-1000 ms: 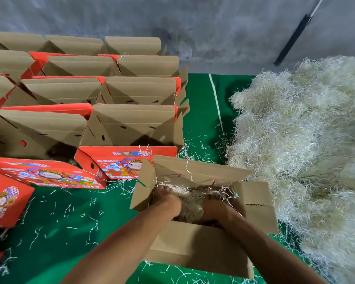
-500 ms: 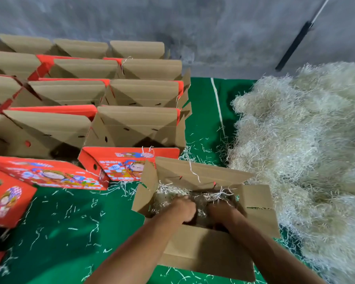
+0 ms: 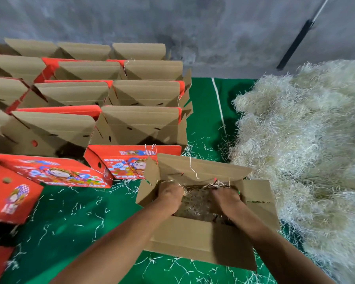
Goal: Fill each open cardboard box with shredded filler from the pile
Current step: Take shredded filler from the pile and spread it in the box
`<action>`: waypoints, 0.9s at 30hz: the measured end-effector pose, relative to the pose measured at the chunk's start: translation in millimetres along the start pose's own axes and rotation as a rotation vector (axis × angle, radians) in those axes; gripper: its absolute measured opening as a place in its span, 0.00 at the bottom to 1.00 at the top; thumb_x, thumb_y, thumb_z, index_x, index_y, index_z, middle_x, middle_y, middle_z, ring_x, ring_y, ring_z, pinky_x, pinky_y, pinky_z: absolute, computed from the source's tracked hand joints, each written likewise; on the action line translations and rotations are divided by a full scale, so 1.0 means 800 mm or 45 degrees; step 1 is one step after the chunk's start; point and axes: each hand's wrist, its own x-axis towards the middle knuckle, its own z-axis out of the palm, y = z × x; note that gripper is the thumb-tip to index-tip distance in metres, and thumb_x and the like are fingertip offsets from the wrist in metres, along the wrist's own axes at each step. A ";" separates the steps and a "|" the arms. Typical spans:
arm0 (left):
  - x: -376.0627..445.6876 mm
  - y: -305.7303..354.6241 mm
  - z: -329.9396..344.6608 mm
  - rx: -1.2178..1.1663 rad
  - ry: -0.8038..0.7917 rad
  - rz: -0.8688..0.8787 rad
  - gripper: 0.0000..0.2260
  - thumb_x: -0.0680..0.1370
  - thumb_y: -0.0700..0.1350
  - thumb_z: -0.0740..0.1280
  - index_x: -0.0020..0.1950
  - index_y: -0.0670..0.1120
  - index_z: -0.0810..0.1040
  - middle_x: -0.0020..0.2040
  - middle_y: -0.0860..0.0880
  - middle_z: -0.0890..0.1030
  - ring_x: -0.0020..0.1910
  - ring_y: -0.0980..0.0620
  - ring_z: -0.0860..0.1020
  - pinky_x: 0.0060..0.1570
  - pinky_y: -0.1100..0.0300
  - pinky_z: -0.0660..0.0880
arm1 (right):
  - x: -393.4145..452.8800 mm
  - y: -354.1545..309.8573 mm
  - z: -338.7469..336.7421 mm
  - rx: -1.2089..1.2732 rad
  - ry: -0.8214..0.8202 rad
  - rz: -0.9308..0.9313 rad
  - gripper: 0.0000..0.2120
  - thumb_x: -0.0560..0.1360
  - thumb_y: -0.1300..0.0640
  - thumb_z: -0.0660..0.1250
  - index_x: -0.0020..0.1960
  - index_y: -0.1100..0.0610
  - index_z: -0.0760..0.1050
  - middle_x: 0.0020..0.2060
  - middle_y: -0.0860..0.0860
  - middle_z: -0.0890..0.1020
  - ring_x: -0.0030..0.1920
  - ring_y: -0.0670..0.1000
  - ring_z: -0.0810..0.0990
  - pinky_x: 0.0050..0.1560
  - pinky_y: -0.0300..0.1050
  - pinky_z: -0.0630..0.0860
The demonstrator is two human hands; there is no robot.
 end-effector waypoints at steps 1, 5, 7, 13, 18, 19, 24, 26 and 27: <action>0.001 -0.003 0.007 0.006 -0.118 -0.016 0.15 0.79 0.41 0.66 0.65 0.43 0.78 0.64 0.44 0.79 0.63 0.44 0.77 0.61 0.49 0.73 | 0.004 -0.003 0.007 -0.004 -0.118 -0.039 0.18 0.79 0.56 0.65 0.69 0.55 0.74 0.66 0.56 0.79 0.66 0.56 0.77 0.65 0.51 0.74; 0.000 -0.003 0.015 -0.013 -0.312 -0.006 0.16 0.81 0.39 0.60 0.69 0.42 0.74 0.69 0.41 0.75 0.67 0.40 0.73 0.65 0.40 0.69 | 0.016 -0.008 0.008 0.021 -0.324 -0.109 0.26 0.74 0.47 0.72 0.69 0.55 0.74 0.67 0.54 0.77 0.67 0.57 0.76 0.67 0.51 0.73; -0.004 -0.001 0.004 0.000 -0.175 -0.019 0.15 0.80 0.39 0.64 0.67 0.45 0.76 0.66 0.44 0.78 0.65 0.43 0.75 0.63 0.46 0.71 | 0.013 -0.007 -0.002 0.060 -0.248 -0.064 0.20 0.75 0.53 0.72 0.65 0.56 0.76 0.63 0.54 0.81 0.63 0.57 0.79 0.62 0.52 0.76; -0.018 0.007 -0.002 -0.329 -0.263 0.144 0.07 0.76 0.40 0.64 0.51 0.39 0.77 0.50 0.39 0.81 0.42 0.44 0.77 0.47 0.54 0.73 | -0.001 -0.013 0.000 0.382 -0.241 -0.233 0.14 0.81 0.61 0.60 0.64 0.61 0.77 0.62 0.60 0.80 0.57 0.57 0.80 0.49 0.46 0.74; -0.028 -0.006 -0.006 -0.229 -0.515 0.196 0.17 0.76 0.45 0.66 0.64 0.42 0.77 0.51 0.43 0.79 0.47 0.43 0.78 0.51 0.51 0.73 | -0.016 -0.022 0.009 0.532 -0.500 -0.322 0.17 0.83 0.60 0.61 0.69 0.63 0.75 0.66 0.60 0.78 0.63 0.58 0.77 0.60 0.44 0.72; -0.028 -0.003 -0.013 -0.292 -0.493 0.190 0.15 0.76 0.45 0.65 0.60 0.41 0.78 0.47 0.45 0.78 0.42 0.45 0.76 0.46 0.54 0.72 | -0.016 -0.015 0.007 0.560 -0.389 -0.283 0.15 0.82 0.57 0.63 0.65 0.62 0.78 0.61 0.59 0.81 0.56 0.55 0.80 0.52 0.41 0.74; -0.029 0.010 -0.019 -0.629 -0.302 0.073 0.14 0.70 0.48 0.59 0.52 0.44 0.75 0.50 0.43 0.81 0.41 0.46 0.79 0.40 0.58 0.72 | -0.008 -0.016 0.006 0.774 -0.079 -0.097 0.14 0.83 0.56 0.57 0.54 0.61 0.79 0.47 0.59 0.83 0.43 0.53 0.77 0.56 0.50 0.76; -0.032 0.011 -0.007 -0.566 -0.416 0.060 0.22 0.72 0.48 0.58 0.64 0.44 0.73 0.62 0.42 0.78 0.53 0.44 0.78 0.49 0.55 0.72 | -0.014 -0.027 0.014 0.779 -0.265 -0.059 0.19 0.85 0.54 0.56 0.72 0.60 0.71 0.64 0.59 0.78 0.63 0.57 0.77 0.68 0.49 0.68; -0.034 0.010 0.000 -0.500 -0.450 0.061 0.23 0.74 0.48 0.57 0.67 0.43 0.73 0.65 0.41 0.76 0.56 0.44 0.77 0.52 0.54 0.72 | -0.016 -0.029 0.018 0.704 -0.332 -0.122 0.21 0.85 0.52 0.57 0.76 0.57 0.66 0.72 0.56 0.72 0.71 0.55 0.71 0.71 0.46 0.63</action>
